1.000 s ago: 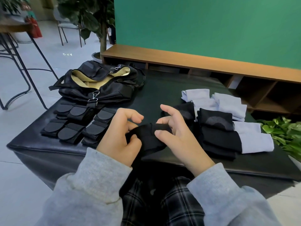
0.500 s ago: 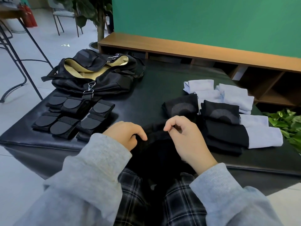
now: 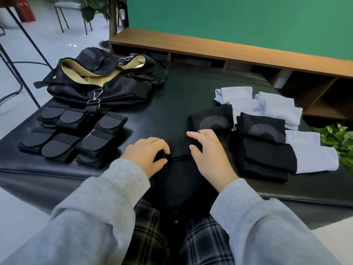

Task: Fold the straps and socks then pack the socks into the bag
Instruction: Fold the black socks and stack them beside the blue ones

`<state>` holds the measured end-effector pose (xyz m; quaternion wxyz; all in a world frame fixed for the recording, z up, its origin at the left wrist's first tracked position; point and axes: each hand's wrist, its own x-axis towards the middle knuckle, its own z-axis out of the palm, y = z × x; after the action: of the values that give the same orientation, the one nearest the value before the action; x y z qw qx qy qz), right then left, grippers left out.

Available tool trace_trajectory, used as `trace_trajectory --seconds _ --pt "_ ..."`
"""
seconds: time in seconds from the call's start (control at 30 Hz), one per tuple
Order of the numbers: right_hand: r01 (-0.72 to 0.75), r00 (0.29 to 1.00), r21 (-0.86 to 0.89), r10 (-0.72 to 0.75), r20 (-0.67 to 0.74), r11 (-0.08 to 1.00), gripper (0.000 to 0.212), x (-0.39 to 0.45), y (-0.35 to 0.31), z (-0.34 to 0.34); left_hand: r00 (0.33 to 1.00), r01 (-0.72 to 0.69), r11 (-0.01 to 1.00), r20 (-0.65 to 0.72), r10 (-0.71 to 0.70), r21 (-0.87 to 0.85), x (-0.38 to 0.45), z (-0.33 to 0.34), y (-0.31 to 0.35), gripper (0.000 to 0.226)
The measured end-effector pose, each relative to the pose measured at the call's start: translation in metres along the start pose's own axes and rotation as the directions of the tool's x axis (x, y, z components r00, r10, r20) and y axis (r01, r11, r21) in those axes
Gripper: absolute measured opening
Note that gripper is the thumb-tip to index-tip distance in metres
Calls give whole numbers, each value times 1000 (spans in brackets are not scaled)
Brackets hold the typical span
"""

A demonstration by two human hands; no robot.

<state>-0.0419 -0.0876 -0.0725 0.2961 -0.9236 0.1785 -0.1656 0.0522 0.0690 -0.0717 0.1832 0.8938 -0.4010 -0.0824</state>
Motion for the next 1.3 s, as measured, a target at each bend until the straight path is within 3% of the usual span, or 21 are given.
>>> trace_trajectory --seconds 0.2,0.33,0.5,0.7,0.77,0.9,1.07,1.3 --pt "-1 994 -38 5 112 999 51 3 10 5 996 41 997 -85 -35 62 0 11 -6 33" --pt "59 987 -158 -34 159 986 58 15 14 9 989 80 986 -134 -60 149 7 10 -13 35" --pt "114 993 -315 -95 73 942 53 36 8 13 961 108 976 -269 -54 189 23 14 -21 30" --pt "111 981 -325 -157 -117 939 40 28 -1 17 883 -167 975 -417 215 147 17 20 -20 21" --pt "192 960 -273 -238 -145 943 33 15 -1 15 856 -280 955 -423 296 100 4 23 -17 15" --pt "355 918 -153 -375 -128 922 21 -26 3 13 810 -405 912 -436 392 67 -23 36 -17 33" --pt "373 914 -102 -384 -132 922 23 -69 19 21 722 -488 864 -501 478 121 -40 57 -22 41" --pt "284 952 -194 -300 -58 939 41 -88 43 34 725 -468 874 -509 464 131 -55 81 -24 46"
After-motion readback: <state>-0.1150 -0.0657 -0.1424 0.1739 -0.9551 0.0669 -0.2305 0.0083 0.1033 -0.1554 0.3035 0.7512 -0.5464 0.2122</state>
